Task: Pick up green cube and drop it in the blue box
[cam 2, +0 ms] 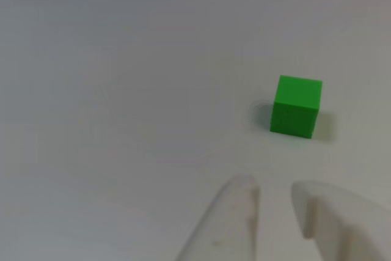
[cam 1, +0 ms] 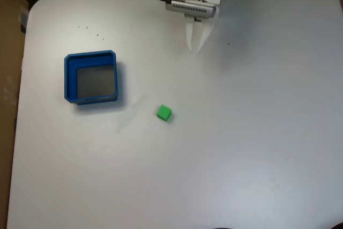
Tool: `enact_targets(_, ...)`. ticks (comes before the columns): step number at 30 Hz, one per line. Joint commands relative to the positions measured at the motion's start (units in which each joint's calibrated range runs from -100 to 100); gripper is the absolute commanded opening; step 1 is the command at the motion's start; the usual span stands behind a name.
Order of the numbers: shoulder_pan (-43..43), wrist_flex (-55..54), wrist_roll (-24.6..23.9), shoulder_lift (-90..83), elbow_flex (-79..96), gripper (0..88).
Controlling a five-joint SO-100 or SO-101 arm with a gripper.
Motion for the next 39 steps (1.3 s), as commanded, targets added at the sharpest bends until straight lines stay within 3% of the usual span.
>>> enact_targets(1, 1.1, -1.0, 0.0, -0.5, 0.1, 1.5)
enact_targets(34, 1.0, -1.6, 0.3, 1.1, -7.1, 1.5)
enact_targets(39, 1.0, -1.6, 0.3, 10.3, -12.2, 1.5)
